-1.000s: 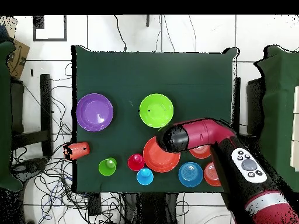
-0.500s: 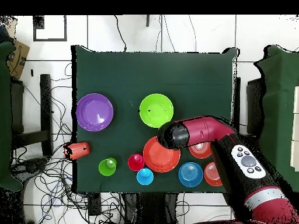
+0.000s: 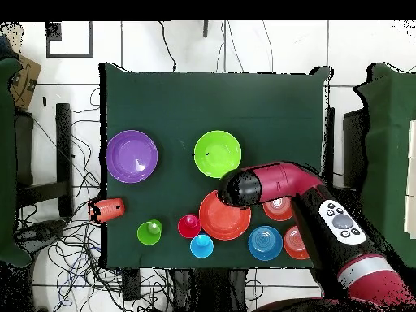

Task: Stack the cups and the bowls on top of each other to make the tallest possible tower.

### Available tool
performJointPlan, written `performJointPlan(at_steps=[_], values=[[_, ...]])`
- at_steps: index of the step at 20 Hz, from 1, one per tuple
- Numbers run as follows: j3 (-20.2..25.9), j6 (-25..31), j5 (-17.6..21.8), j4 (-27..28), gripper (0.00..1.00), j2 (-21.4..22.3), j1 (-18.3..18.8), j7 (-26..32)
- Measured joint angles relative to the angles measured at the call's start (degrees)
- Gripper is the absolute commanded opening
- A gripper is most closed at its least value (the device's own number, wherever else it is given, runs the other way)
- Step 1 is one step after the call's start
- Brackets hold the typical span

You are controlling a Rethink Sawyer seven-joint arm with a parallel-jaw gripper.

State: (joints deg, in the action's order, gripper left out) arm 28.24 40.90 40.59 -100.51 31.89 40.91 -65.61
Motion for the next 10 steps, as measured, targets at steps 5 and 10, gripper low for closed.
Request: performJointPlan(at_steps=[5,10], values=[[0.01,-0.01,0.0,0.01,1.0,-0.74,0.0,0.0],[0.01,-0.01,0.07,0.04,1.0,-1.24,0.0,0.0]])
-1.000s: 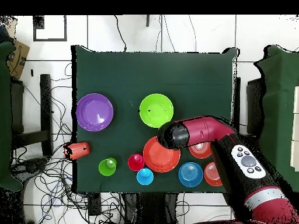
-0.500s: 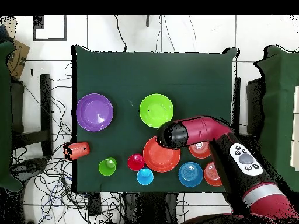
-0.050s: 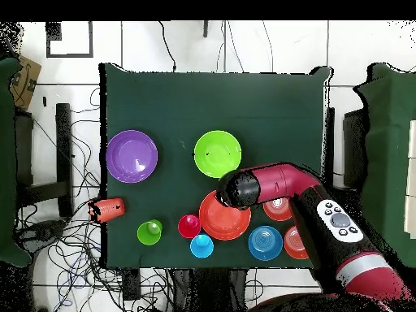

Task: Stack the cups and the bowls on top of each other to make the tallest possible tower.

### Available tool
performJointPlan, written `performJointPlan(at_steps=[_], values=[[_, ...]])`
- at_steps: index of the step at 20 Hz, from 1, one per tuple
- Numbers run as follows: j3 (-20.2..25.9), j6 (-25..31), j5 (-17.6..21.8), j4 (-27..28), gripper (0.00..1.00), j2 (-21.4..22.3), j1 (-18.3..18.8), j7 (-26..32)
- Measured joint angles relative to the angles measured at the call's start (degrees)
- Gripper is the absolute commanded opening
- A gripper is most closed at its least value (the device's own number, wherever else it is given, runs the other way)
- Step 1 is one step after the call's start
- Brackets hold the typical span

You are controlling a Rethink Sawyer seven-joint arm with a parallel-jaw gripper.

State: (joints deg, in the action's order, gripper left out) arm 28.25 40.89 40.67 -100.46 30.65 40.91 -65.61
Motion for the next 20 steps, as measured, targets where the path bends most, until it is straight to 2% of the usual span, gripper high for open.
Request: performJointPlan(at_steps=[20], values=[[-0.01,0.01,3.3,0.27,1.0,-0.62,-0.09,0.0]])
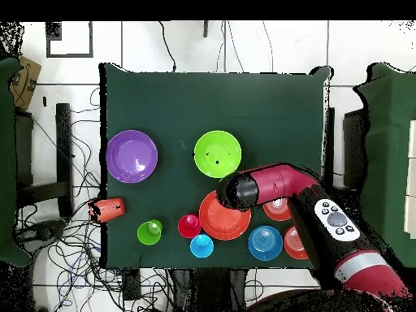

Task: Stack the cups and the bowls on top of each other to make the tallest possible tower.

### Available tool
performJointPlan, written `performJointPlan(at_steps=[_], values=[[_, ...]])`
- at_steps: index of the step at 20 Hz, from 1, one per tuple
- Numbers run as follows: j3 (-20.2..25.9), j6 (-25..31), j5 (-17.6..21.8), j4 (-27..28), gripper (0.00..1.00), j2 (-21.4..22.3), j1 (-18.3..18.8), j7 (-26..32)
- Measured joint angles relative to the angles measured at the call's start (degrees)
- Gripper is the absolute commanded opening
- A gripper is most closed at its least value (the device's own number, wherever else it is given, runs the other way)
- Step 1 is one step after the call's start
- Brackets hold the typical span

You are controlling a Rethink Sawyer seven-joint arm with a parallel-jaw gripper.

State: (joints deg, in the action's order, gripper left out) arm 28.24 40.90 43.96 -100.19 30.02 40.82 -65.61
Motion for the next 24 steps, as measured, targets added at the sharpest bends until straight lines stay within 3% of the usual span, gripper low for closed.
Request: performJointPlan(at_steps=[24], values=[[-1.78,-0.01,4.13,1.74,1.0,-4.55,-1.07,0.0]])
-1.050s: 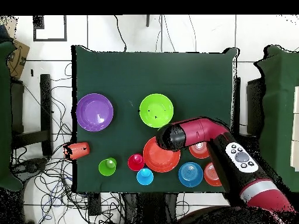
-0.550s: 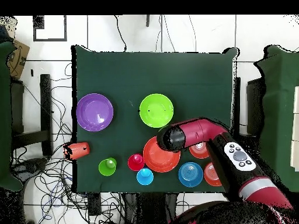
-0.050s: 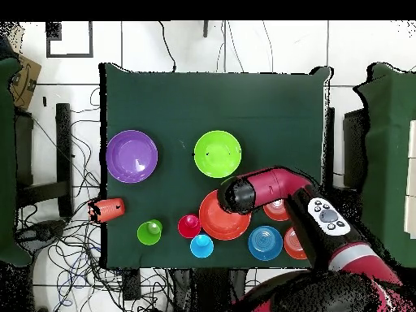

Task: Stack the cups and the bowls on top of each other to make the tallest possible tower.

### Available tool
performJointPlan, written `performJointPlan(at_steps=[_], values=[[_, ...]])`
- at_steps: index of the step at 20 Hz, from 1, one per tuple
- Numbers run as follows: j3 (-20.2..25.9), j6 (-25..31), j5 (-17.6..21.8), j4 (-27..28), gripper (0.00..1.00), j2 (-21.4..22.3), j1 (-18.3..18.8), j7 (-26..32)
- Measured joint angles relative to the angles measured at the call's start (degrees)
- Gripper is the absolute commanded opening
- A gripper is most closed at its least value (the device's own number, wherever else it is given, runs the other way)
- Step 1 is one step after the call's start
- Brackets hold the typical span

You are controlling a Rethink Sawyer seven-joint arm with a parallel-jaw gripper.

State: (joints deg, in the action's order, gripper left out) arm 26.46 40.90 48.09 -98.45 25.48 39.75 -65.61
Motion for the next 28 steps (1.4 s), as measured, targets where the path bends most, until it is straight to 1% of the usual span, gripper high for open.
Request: performJointPlan(at_steps=[6,16,21,28], values=[[-0.43,0.01,0.0,0.7,1.0,-0.53,-1.37,0.0],[-0.81,0.14,0.0,1.83,1.0,-0.54,-2.56,0.0],[-1.06,0.66,0.0,2.85,1.0,-0.54,-4.05,0.0],[-1.14,0.66,0.0,3.27,1.0,-0.55,-4.54,0.0]])
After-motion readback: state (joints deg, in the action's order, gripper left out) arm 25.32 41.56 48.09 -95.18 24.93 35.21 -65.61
